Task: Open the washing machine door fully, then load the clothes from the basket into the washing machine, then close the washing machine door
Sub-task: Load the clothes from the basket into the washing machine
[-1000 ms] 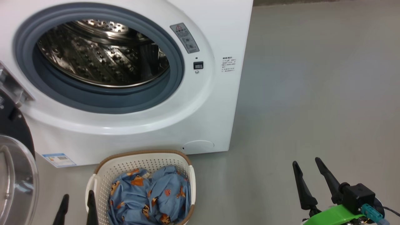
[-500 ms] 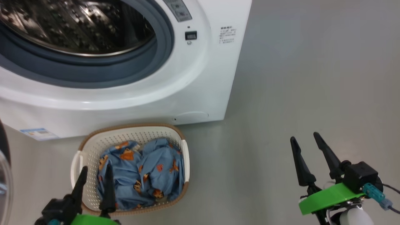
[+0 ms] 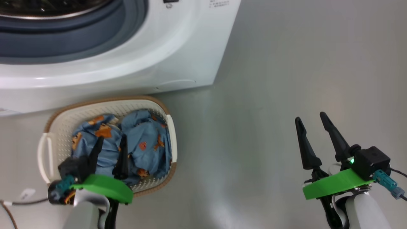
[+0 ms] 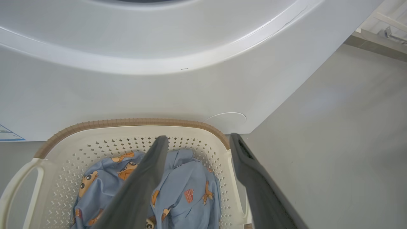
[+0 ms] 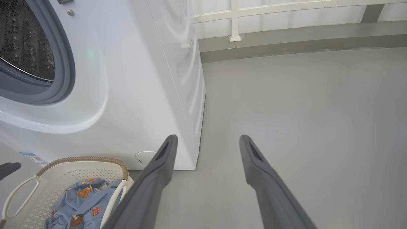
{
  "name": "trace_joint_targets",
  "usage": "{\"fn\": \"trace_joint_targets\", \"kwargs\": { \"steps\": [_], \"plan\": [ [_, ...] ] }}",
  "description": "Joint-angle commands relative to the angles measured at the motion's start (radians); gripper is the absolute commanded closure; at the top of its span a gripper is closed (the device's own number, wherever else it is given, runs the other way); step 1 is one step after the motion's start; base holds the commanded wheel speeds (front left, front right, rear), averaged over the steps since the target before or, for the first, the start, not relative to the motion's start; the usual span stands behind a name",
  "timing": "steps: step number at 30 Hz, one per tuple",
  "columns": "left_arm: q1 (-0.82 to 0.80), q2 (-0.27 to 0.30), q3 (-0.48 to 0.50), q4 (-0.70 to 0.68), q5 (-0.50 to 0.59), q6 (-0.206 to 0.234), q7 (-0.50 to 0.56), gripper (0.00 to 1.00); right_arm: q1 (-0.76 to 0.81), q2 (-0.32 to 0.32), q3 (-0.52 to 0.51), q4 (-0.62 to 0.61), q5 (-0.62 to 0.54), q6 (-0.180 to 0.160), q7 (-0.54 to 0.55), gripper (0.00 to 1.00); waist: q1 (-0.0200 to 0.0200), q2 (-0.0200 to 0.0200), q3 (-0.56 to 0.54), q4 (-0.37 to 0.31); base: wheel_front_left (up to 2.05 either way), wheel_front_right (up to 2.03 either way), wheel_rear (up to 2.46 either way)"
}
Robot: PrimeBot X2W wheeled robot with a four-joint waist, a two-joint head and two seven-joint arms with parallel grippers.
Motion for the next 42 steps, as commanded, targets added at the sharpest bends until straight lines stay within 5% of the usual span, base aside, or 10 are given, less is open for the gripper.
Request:
{"fn": "trace_joint_targets", "kwargs": {
  "steps": [1,14,24,42],
  "plan": [
    [-0.041,0.028,0.017,0.023,-0.01,-0.008,-0.008,0.0,-0.015,0.001,0.021,-0.03,0.011,0.002,-0.012,0.0,0.0,0.0,0.097,-0.058,0.0,0.0,0.0],
    [-0.285,0.117,-0.036,0.314,-0.04,-0.01,0.049,0.0,-0.06,0.011,0.023,-0.063,0.034,0.002,-0.012,0.0,0.0,0.0,0.273,-0.131,0.0,0.0,0.0],
    [-0.439,0.174,-0.136,0.483,-0.027,-0.01,0.224,0.0,-0.091,0.013,0.032,-0.073,0.069,0.002,-0.012,0.0,0.0,0.0,0.364,-0.165,0.0,0.0,0.0],
    [-0.606,0.185,-0.178,0.634,0.005,0.068,0.285,0.0,-0.109,0.014,0.041,-0.088,0.116,0.002,-0.012,0.0,0.0,0.0,0.471,-0.202,0.0,0.0,0.0]
  ]
}}
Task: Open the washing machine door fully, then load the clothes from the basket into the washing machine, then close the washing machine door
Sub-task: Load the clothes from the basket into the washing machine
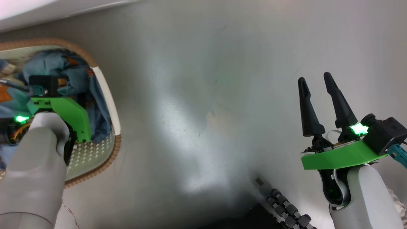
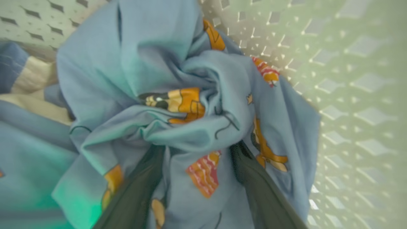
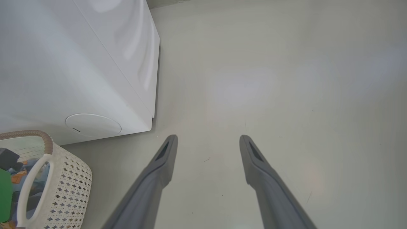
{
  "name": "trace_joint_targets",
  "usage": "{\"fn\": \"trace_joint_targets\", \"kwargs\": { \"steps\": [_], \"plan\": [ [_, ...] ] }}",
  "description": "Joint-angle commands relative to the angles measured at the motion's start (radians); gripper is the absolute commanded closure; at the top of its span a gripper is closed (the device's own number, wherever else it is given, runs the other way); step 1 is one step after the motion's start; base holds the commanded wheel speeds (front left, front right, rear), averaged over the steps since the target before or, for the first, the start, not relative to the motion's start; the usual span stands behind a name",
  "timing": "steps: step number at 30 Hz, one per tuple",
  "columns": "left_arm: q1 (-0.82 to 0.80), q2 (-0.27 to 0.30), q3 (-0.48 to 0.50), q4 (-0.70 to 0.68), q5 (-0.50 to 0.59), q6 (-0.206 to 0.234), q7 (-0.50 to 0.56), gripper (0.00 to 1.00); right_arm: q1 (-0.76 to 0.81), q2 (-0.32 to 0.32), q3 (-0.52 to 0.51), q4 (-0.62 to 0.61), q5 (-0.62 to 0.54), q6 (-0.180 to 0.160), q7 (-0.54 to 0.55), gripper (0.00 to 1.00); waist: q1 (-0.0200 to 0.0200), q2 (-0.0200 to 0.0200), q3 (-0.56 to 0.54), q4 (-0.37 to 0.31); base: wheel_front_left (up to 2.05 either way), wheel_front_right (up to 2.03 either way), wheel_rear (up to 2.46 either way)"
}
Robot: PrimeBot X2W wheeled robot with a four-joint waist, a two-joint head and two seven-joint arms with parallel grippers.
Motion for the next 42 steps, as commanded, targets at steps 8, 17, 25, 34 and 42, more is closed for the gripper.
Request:
{"fn": "trace_joint_targets", "kwargs": {
  "steps": [8,17,25,34,42],
  "plan": [
    [-0.002,0.029,-0.005,0.037,0.003,-0.003,-0.037,1.0,0.024,-0.002,0.018,-0.022,0.0,0.002,-0.012,0.0,0.0,-0.0001,0.005,-0.009,0.0,0.0,0.0],
    [0.065,0.01,-0.026,0.067,0.0,-0.014,-0.143,1.0,0.021,-0.002,0.002,-0.011,-0.016,0.002,-0.012,0.0,0.0,-0.0001,-0.111,0.027,0.0,0.0,0.0],
    [0.165,-0.032,-0.015,0.074,-0.038,-0.029,-0.254,1.0,0.035,-0.002,0.001,0.009,-0.038,0.002,-0.012,0.0,0.0,-0.0001,-0.25,0.072,0.0,0.0,0.0],
    [0.268,-0.071,0.002,0.009,-0.066,-0.026,-0.294,1.0,0.061,-0.002,0.008,0.03,-0.066,0.002,-0.012,0.0,0.0,-0.0001,-0.381,0.119,0.0,0.0,0.0],
    [0.396,-0.079,0.054,-0.213,-0.069,-0.001,-0.295,1.0,0.095,-0.009,0.01,0.054,-0.075,0.002,-0.012,0.0,0.0,-0.0001,-0.506,0.17,0.0,0.0,0.0]
  ]
}}
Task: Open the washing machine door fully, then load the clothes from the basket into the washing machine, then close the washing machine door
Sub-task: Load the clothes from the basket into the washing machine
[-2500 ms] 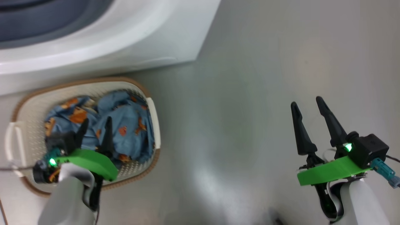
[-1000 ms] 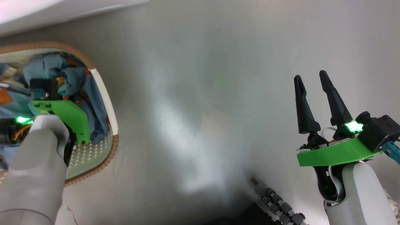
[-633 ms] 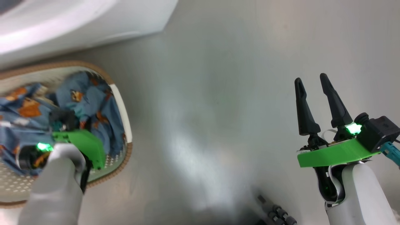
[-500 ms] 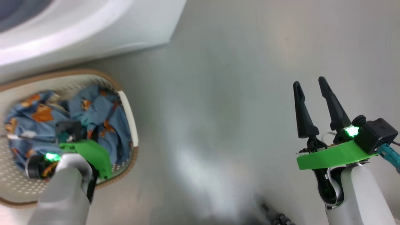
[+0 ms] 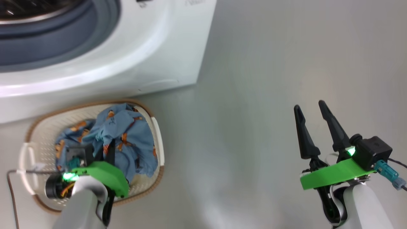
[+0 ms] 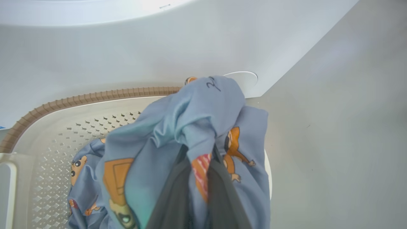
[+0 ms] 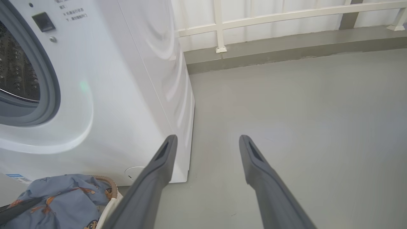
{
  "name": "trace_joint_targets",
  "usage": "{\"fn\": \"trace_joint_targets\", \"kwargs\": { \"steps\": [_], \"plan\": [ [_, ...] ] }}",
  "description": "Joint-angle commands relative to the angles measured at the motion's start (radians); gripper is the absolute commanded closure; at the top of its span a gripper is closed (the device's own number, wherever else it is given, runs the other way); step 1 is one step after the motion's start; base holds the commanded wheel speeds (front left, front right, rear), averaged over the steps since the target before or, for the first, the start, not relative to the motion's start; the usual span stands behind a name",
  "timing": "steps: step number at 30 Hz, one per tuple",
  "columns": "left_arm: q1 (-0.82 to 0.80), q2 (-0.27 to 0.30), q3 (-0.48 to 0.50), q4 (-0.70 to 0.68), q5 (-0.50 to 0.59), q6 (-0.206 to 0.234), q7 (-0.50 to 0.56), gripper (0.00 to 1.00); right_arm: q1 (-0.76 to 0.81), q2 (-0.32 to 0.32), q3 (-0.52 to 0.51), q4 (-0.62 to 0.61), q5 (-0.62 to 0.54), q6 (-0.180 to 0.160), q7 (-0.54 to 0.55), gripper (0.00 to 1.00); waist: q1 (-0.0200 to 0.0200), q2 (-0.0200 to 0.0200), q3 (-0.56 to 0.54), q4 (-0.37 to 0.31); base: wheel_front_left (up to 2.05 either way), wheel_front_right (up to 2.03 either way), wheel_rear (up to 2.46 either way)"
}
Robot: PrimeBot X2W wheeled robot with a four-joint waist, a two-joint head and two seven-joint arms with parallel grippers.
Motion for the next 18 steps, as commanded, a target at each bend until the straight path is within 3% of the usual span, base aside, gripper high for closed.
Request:
{"fn": "trace_joint_targets", "kwargs": {
  "steps": [1,18],
  "plan": [
    [0.034,0.022,0.031,-0.025,0.0,0.012,-0.012,1.0,0.023,-0.007,0.022,-0.018,-0.005,0.002,-0.012,0.0,0.0,-0.0001,-0.08,0.051,0.0,0.0,0.0],
    [0.351,0.009,0.17,-0.528,0.085,0.043,-0.012,1.0,0.115,-0.021,0.01,0.026,-0.002,0.002,-0.012,0.0,0.0,-0.0001,-0.304,0.137,0.0,0.0,0.0]
  ]
}}
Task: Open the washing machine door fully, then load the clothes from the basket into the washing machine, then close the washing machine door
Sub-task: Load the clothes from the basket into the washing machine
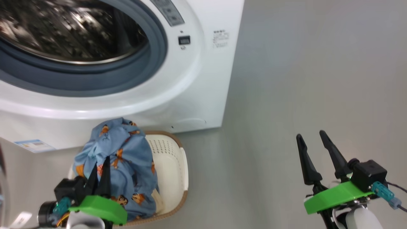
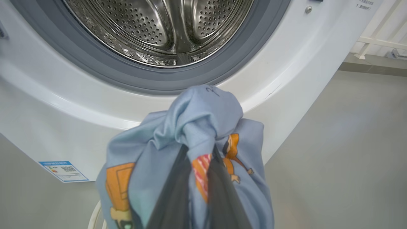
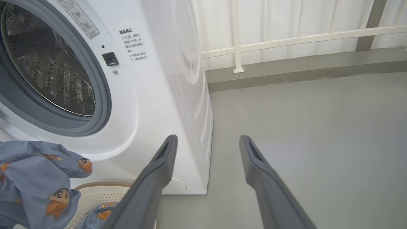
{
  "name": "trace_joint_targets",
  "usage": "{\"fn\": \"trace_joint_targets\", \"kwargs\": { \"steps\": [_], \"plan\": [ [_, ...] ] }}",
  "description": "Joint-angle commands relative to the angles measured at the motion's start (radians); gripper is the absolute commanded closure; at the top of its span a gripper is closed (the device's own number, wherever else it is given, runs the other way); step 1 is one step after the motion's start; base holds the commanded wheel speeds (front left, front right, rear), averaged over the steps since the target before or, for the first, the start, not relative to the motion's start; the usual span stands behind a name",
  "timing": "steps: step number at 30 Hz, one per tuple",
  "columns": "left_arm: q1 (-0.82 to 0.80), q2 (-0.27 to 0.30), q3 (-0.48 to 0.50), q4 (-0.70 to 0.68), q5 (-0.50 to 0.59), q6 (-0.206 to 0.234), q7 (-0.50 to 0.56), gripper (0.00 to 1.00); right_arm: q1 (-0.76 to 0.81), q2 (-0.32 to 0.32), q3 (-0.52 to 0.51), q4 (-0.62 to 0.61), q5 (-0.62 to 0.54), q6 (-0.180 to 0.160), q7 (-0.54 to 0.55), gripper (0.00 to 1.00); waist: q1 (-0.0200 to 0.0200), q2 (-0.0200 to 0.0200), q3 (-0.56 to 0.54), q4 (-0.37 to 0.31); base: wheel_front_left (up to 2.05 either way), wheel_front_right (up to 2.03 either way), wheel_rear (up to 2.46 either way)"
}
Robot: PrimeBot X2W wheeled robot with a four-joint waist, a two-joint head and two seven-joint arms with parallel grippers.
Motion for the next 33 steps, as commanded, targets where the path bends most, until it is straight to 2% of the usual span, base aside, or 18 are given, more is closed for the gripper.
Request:
{"fn": "trace_joint_targets", "kwargs": {
  "steps": [1,12,33],
  "plan": [
    [0.029,0.015,0.045,-0.064,0.018,0.011,-0.012,1.0,0.017,-0.006,0.017,-0.017,-0.002,0.002,-0.012,0.0,0.0,0.0,-0.075,0.045,0.0,0.0,0.0],
    [0.174,0.001,0.116,-0.283,0.09,0.017,-0.012,1.0,0.074,-0.01,0.01,-0.008,-0.004,0.002,-0.012,0.0,0.0,0.0,-0.176,0.071,0.0,0.0,0.0],
    [0.377,-0.017,0.197,-0.429,0.147,0.011,-0.012,1.0,0.148,-0.009,0.009,-0.025,-0.014,0.002,-0.012,0.0,0.0,0.0,-0.264,0.063,0.0,0.0,0.0]
  ]
}}
